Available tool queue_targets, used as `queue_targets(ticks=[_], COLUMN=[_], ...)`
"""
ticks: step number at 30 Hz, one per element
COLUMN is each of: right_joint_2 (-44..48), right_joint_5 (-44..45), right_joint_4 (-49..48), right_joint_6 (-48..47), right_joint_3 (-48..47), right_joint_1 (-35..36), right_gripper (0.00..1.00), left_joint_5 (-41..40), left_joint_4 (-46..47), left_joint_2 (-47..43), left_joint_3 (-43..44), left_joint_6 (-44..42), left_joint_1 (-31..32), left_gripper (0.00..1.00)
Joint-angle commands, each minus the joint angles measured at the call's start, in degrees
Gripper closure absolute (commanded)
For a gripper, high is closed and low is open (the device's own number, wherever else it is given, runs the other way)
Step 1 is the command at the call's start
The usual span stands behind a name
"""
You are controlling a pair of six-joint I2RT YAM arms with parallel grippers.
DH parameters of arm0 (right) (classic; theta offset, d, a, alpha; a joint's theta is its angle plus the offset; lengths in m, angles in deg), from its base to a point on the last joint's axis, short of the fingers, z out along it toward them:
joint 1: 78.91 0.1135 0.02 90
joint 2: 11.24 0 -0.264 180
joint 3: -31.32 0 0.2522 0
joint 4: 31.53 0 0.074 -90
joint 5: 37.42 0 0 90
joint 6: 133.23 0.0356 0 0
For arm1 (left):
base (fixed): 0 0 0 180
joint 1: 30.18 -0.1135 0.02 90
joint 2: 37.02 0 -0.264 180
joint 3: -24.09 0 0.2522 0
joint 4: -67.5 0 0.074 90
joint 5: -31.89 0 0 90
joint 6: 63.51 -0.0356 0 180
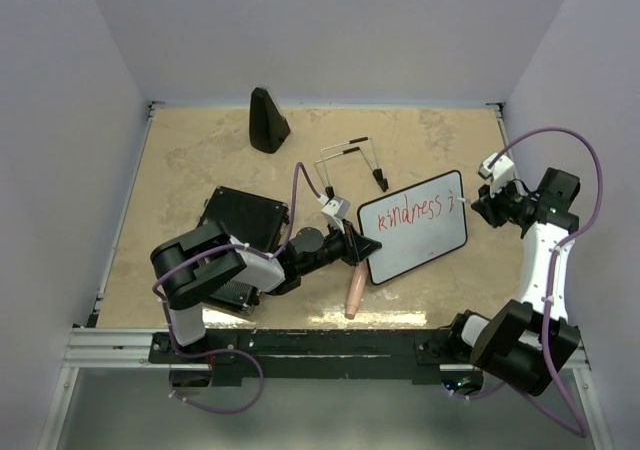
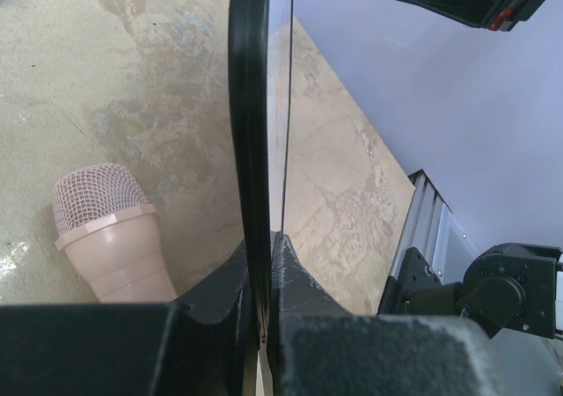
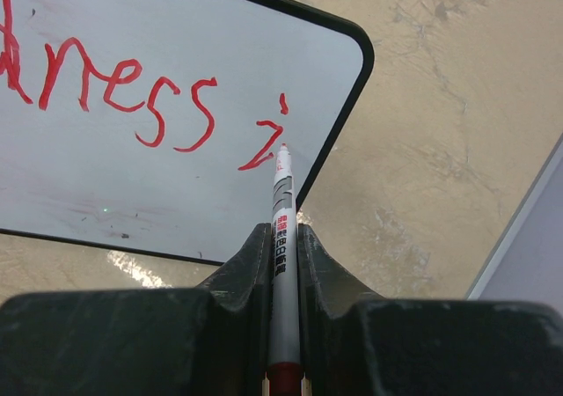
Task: Write a sentence on the whiteboard
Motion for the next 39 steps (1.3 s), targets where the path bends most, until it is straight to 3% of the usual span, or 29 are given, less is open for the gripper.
queue_targets(ticks=[1, 29, 39], right_joint_2=[-0.4, -4.4, -5.6], right_joint_5=[-0.2, -1.1, -3.3], right_joint_4=[0.2, -7.0, -4.2], right_joint_6=[-1.8, 5.0, 2.5], right_joint_3=[-2.2, -1.8, -2.2], right_joint_1=[-0.6, -0.6, -0.6], right_gripper=[1.00, 1.00, 1.00], left_joint_5=[1.4, 2.3, 2.4], left_joint_4=[-1.2, -0.1, -0.1], left_joint_2=[0.7, 1.2, 1.9], left_joint_3=[-0.1, 0.0, 0.4], left_joint_6=[-3.4, -3.9, -3.9], left_joint_1=[0.4, 0.4, 0.3], left_gripper=[1.00, 1.00, 1.00])
